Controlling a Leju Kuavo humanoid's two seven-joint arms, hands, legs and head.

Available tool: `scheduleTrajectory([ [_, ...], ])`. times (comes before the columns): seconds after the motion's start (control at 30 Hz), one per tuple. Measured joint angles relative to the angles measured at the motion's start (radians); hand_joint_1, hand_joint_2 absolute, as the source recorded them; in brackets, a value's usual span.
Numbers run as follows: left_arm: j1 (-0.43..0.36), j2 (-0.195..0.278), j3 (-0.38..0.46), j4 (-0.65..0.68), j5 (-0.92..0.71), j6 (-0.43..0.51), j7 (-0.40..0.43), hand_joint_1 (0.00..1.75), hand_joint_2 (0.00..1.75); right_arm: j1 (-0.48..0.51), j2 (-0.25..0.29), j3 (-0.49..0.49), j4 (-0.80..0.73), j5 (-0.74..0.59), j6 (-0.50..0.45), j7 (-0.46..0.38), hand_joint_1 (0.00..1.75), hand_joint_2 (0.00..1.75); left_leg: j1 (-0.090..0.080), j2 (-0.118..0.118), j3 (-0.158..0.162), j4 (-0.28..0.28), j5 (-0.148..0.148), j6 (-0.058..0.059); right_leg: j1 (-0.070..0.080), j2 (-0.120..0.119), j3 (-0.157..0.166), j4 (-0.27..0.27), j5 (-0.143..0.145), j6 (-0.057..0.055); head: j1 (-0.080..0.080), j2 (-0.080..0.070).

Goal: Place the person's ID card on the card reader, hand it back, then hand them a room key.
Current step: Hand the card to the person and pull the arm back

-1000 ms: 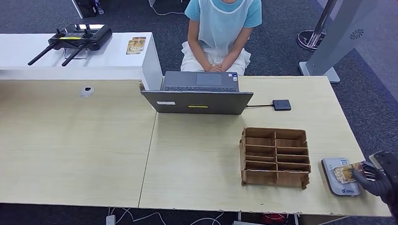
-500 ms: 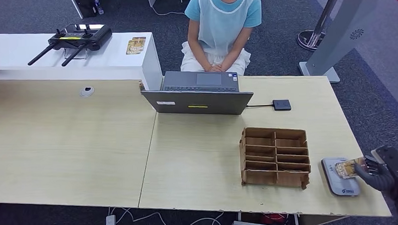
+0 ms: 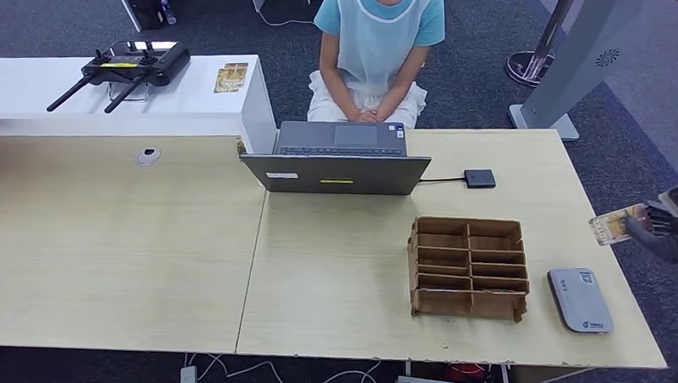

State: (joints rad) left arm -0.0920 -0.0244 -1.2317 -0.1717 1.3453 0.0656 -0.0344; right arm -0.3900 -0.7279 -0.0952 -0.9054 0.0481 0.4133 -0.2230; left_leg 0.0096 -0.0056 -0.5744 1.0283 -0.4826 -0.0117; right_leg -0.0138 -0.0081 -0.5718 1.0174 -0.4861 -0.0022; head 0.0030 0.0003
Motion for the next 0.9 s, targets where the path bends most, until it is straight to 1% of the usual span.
scheduleTrajectory([
  [0.1,-0.001,-0.001,-0.001,0.0,0.002,0.0,-0.002,0.0,0.0,-0.079,-0.006,0.044,-0.006,0.013,-0.014,0.022,1.75,1.75,0.0,0.0,0.0,0.0,0.0,0.0,0.0,0.0,0.0,0.0,0.0,0.0,0.0,0.0],
  [0.2,-0.002,-0.003,-0.003,0.0,0.006,0.003,-0.002,0.0,0.0,-0.17,-0.006,0.105,-0.009,0.064,-0.061,0.057,1.75,1.75,0.0,0.0,0.0,0.0,0.001,0.0,0.0,0.0,0.0,0.001,0.001,0.0,0.0,0.0],
  [0.3,-0.004,-0.005,-0.007,0.0,0.01,0.007,-0.002,0.0,0.0,-0.276,0.002,0.188,-0.005,0.126,-0.114,0.089,1.75,1.75,0.0,0.001,0.0,0.0,0.001,0.0,0.0,0.001,0.0,0.001,0.001,0.0,0.0,0.0],
  [0.4,-0.007,-0.007,-0.011,0.0,0.012,0.008,-0.001,0.0,0.0,-0.387,0.023,0.286,0.008,0.221,-0.188,0.121,1.75,1.75,0.0,0.001,-0.001,0.0,0.001,0.0,0.0,0.001,-0.001,0.001,0.001,0.0,0.0,0.0],
  [0.5,-0.011,-0.008,-0.02,0.0,0.012,0.009,0.0,0.0,0.0,-0.492,0.07,0.385,0.027,0.323,-0.25,0.152,1.75,1.75,0.0,0.002,0.0,0.0,0.002,0.0,0.0,0.002,-0.001,0.002,0.001,0.0,0.0,0.0],
  [0.67,-0.018,-0.012,-0.034,0.0,0.01,0.009,0.005,0.0,0.0,-0.624,0.17,0.515,0.076,0.431,-0.295,0.179,1.75,1.75,0.001,0.002,0.0,0.0,0.003,0.0,0.001,0.002,-0.002,0.002,0.001,0.0,0.0,0.0],
  [0.77,-0.019,-0.013,-0.044,0.0,0.005,0.008,0.01,0.0,0.0,-0.68,0.235,0.57,0.107,0.481,-0.325,0.181,1.75,1.75,0.001,0.001,0.0,0.0,0.003,0.0,0.001,0.002,-0.002,0.003,0.002,0.0,0.0,0.0],
  [0.9,-0.02,-0.013,-0.056,0.0,-0.004,0.006,0.012,0.0,0.0,-0.729,0.311,0.62,0.143,0.543,-0.368,0.177,1.75,1.75,0.001,0.001,-0.001,0.0,0.003,0.0,0.001,0.001,-0.002,0.003,0.001,0.0,0.0,0.0],
])
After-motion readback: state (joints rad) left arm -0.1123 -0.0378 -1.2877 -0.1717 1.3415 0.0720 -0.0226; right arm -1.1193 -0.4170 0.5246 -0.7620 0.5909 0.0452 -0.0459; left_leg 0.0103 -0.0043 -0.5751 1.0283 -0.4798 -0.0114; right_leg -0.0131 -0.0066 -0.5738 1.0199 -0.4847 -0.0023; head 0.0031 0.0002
